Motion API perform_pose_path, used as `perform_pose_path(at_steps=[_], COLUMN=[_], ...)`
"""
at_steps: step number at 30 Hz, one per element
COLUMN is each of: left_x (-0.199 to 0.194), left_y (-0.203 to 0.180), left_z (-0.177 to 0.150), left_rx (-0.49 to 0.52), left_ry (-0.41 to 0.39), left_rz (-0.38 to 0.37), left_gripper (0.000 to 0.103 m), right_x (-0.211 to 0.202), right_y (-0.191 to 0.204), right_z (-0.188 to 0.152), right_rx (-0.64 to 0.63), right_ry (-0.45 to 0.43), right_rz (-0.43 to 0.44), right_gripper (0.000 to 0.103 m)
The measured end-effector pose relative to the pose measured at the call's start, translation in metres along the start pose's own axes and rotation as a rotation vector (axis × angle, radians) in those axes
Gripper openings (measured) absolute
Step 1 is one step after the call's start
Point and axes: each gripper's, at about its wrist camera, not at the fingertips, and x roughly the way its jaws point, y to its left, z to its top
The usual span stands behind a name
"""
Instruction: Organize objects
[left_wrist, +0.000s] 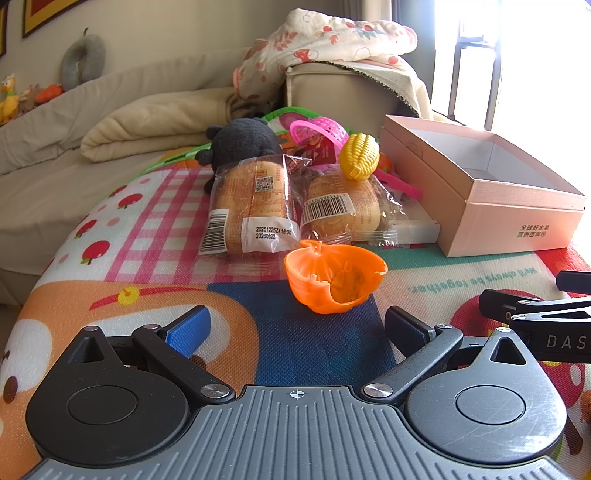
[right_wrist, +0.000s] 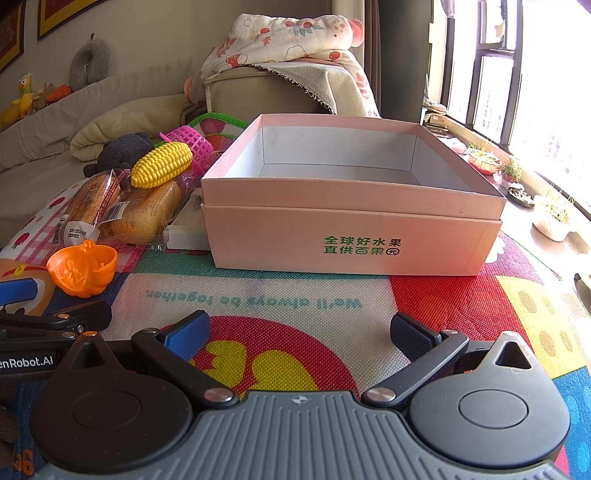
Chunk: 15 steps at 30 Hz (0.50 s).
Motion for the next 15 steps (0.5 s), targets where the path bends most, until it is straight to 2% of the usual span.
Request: perform_pose_path(at_steps=[8,15], left_x=[0.000,-0.007], left_y=[0.000,0.004], left_z=[0.000,-0.005], left_rx=[0.000,-0.009], left_ry=[0.000,-0.004], left_rz=[0.000,-0.021], left_gripper=[0.103,0.102], right_x=[0.001,0.004], right_y=[-0.003,-0.002], right_z=[0.007,0.012], right_rx=[-0.024,-0.026], right_ry=[0.068,0.091], right_rz=[0.030,0.034], right_gripper=[0.103,0.103])
